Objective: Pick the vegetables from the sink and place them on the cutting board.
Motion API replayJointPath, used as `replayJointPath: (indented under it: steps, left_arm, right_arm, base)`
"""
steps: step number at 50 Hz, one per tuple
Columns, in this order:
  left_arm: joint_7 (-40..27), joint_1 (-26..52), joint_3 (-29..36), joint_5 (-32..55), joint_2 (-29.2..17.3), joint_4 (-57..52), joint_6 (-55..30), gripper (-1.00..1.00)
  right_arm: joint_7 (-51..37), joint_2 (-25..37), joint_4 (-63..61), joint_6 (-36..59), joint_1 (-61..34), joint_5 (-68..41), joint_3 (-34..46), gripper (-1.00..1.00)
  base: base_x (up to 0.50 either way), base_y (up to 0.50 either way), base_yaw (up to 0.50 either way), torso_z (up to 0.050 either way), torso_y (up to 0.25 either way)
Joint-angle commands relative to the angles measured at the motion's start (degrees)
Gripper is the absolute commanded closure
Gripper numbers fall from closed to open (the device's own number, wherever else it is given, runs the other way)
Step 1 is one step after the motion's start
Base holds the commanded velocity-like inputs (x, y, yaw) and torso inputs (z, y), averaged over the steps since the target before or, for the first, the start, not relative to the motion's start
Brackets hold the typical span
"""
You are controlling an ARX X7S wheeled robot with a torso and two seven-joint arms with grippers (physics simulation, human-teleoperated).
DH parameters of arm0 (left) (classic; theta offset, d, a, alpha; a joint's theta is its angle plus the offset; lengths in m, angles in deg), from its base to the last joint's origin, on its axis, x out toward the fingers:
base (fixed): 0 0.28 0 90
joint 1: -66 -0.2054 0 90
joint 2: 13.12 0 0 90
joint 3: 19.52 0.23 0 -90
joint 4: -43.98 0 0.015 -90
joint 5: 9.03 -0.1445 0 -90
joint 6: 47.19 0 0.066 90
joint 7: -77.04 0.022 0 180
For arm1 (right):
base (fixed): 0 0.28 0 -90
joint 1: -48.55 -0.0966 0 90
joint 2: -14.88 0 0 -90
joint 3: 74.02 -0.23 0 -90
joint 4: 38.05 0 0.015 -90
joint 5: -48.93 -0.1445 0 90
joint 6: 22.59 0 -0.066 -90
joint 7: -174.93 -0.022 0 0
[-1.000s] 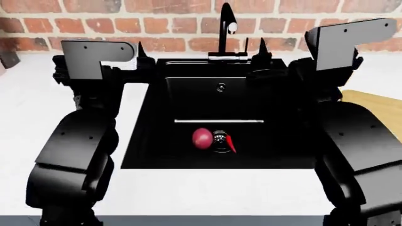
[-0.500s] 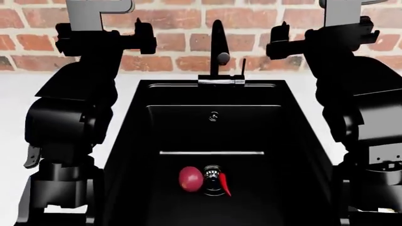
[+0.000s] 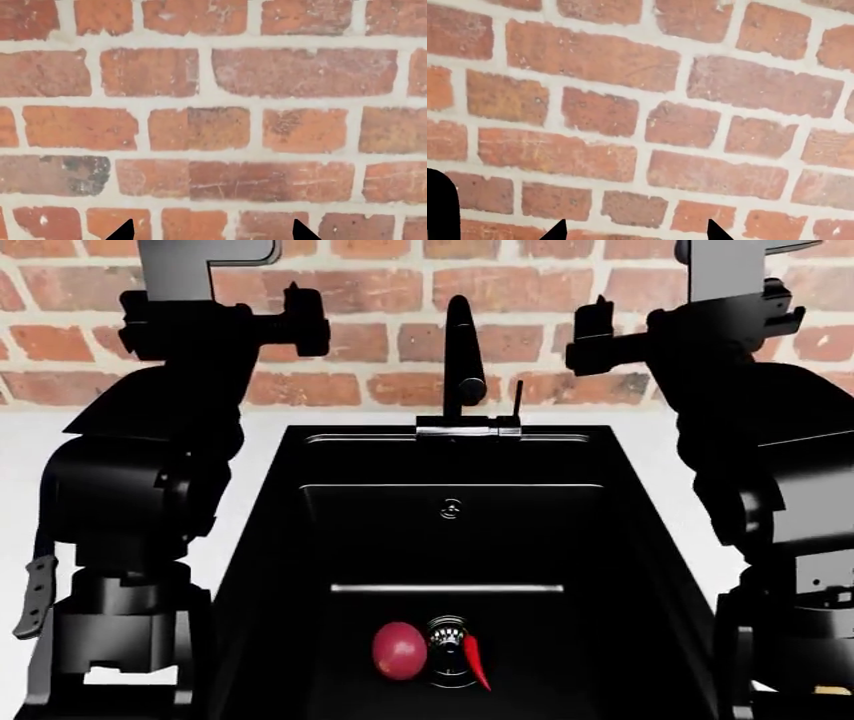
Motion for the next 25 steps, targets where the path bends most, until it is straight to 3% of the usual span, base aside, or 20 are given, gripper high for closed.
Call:
replayJointPath:
  steps: [1,7,12,13,16,18,25]
  left_arm:
    - [2.76,-2.59,0.32,2.98,-1.73,-5.92,-3.23,-1.0]
    - [9.62,-5.42,5.5,6.83,-6.43,-16.2,-11.69,-1.0]
    - [11.76,-10.65,7.4,10.56,-10.18,-28.68,-19.52,-1.0]
    - [12.19,-11.41,7.76,11.24,-10.8,-30.53,-20.69,-1.0]
    - [14.17,-13.06,9.98,12.95,-13.11,-35.06,-23.15,-1.0]
    - [15.48,-13.63,11.57,13.66,-14.35,-36.57,-23.85,-1.0]
    - [20.58,-13.84,19.61,13.89,-19.67,-39.23,-23.2,-1.0]
  right_arm:
    - [2.51,2.75,-9.38,5.79,2.81,-3.65,-1.04,-1.0]
    - [5.92,8.45,-19.46,17.87,3.39,-6.76,4.61,-1.0]
    - [5.61,10.4,-28.36,31.18,4.67,-10.32,4.59,-1.0]
    - [3.33,11.42,-28.87,31.76,5.01,-13.84,4.97,-1.0]
    - [-15.91,15.54,-25.33,31.76,3.81,-39.63,5.15,-1.0]
    - [-23.97,16.59,-22.91,31.69,2.28,-51.95,6.35,-1.0]
    - [-35.19,19.1,-19.78,31.11,-0.23,-66.43,13.15,-1.0]
  base:
    - [0.5,0.0,0.0,0.0,0.0]
    - [0.0,0.0,0.0,0.0,0.0]
    - [0.0,0.0,0.0,0.0,0.0]
    - [0.0,0.0,0.0,0.0,0.0]
    - [0.0,0.0,0.0,0.0,0.0]
    - [0.0,0.0,0.0,0.0,0.0]
    - [0.0,0.0,0.0,0.0,0.0]
